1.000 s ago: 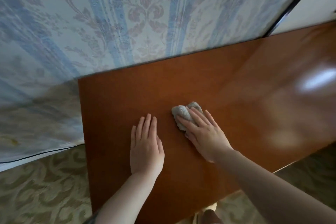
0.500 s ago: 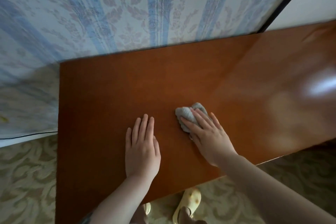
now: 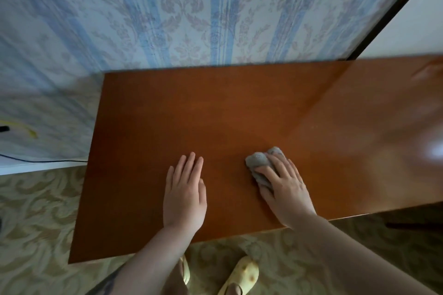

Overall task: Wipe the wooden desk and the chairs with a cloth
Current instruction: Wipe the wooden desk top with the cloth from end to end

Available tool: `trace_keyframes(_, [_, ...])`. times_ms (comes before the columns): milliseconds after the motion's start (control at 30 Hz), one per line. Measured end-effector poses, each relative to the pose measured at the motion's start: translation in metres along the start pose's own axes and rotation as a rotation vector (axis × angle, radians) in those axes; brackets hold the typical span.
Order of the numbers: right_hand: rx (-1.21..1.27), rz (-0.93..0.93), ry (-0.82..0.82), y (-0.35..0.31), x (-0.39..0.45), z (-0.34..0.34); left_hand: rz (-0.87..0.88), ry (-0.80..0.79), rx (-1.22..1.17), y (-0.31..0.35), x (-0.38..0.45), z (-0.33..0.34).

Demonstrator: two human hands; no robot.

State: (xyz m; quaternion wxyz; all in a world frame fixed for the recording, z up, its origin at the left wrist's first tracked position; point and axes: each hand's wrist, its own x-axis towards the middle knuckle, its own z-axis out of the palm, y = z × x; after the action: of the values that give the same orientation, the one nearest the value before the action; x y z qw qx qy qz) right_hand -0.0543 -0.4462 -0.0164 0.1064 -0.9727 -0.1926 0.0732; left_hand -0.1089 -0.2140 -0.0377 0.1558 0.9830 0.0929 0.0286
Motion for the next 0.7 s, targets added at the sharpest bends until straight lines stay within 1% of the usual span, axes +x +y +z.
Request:
trace_keyframes(100, [0.023,0.185,0.069,-0.023,0.019,0.006,-0.008,-0.013,0.034,0.008,-0.013,0.002])
trace_keyframes(167, [0.062,0.208,0.069,-0.054,0.018,0.010,-0.014,-0.019,0.050,0.008,-0.011,0.002])
trace_keyframes(200, [0.065,0.162,0.061,-0.069,0.010,0.015,-0.019,-0.022,0.054,0.009,-0.010,0.002])
trace_keyframes(233, [0.055,0.079,0.046,-0.081,-0.002,0.020,-0.027,-0.024,0.053,0.009,-0.009,0.001])
trace_keyframes(300, [0.004,-0.138,0.008,-0.086,-0.032,0.024,-0.045,-0.021,0.046,0.011,-0.010,0.002])
trace_keyframes(400, [-0.203,-0.527,-0.142,-0.039,-0.040,0.011,-0.028,-0.002,0.041,0.010,-0.010,0.000])
trace_keyframes(433, [-0.277,-0.610,-0.180,-0.019,-0.030,0.005,-0.022,0.004,0.038,0.010,-0.010,0.000])
trace_keyframes(467, [-0.301,-0.610,-0.211,-0.004,-0.017,0.000,-0.023,0.010,0.039,0.010,-0.010,0.000])
trace_keyframes(500, [-0.277,-0.526,-0.201,0.004,-0.002,-0.003,-0.025,0.014,0.043,0.010,-0.010,0.000])
trace_keyframes(533, [-0.206,-0.365,-0.148,0.003,0.011,-0.002,-0.026,0.016,0.045,0.010,-0.010,0.000])
trace_keyframes(600, [-0.056,0.008,-0.009,-0.025,0.025,0.006,-0.026,0.014,0.053,0.011,-0.010,0.000])
trace_keyframes(633, [-0.008,0.137,0.036,-0.046,0.026,0.013,-0.026,0.010,0.060,0.011,-0.011,0.000])
trace_keyframes(667, [0.009,0.198,0.069,-0.066,0.021,0.019,-0.029,0.002,0.065,0.011,-0.011,0.001])
trace_keyframes(700, [0.013,0.180,0.096,-0.082,0.010,0.024,-0.036,-0.006,0.068,0.011,-0.010,0.001])
